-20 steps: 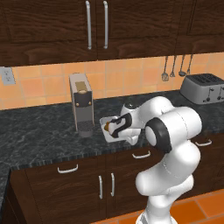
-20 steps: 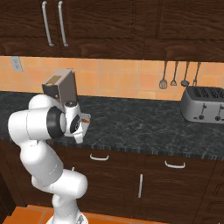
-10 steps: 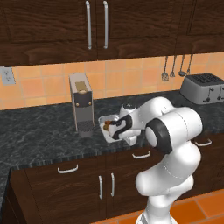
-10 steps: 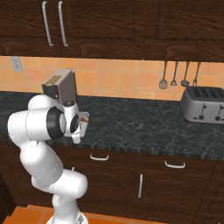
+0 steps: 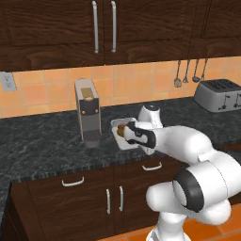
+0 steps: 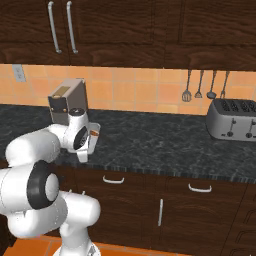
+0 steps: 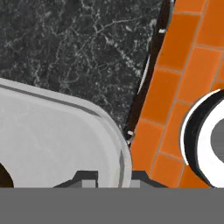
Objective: Take the meat container that has the fish and place it on the second highest rack of the freezer. Then take the vegetable container that has the avocado and carrot and place it on the highest rack of the freezer.
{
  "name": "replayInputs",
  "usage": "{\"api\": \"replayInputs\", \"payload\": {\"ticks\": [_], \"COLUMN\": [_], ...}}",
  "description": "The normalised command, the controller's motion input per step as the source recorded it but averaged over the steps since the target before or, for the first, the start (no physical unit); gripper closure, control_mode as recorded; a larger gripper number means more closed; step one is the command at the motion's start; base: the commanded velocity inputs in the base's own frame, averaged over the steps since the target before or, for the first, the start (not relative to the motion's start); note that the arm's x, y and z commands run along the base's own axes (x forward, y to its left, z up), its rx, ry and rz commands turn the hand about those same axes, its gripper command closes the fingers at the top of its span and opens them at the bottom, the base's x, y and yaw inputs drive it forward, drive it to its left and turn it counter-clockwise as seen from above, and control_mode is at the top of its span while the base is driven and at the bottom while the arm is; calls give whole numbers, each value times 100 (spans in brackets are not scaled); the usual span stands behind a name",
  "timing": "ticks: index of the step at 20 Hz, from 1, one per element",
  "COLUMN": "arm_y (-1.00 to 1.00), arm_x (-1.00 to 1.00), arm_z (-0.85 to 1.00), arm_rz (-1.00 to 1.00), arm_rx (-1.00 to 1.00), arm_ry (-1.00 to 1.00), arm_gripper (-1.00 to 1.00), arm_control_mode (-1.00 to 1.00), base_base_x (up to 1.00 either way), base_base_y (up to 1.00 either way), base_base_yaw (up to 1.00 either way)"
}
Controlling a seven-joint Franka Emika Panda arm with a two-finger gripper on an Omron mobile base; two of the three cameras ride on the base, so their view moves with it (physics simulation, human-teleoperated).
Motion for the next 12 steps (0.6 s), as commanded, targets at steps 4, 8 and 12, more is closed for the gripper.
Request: {"api": "replayInputs", "payload": {"ticks": [4, 8, 12], "arm_y": [-16, -36, -33], "arm_x": [-88, -100, -100], "arm_z": [100, 100, 100], "arm_rz": [0, 0, 0], "arm_rx": [11, 3, -1], "arm_ry": [6, 10, 3], "arm_gripper": [100, 100, 100], "arm_control_mode": [-100, -100, -100], "base_base_x": [0, 0, 0], "base_base_y": [0, 0, 0], "base_base_yaw": [0, 0, 0]}}
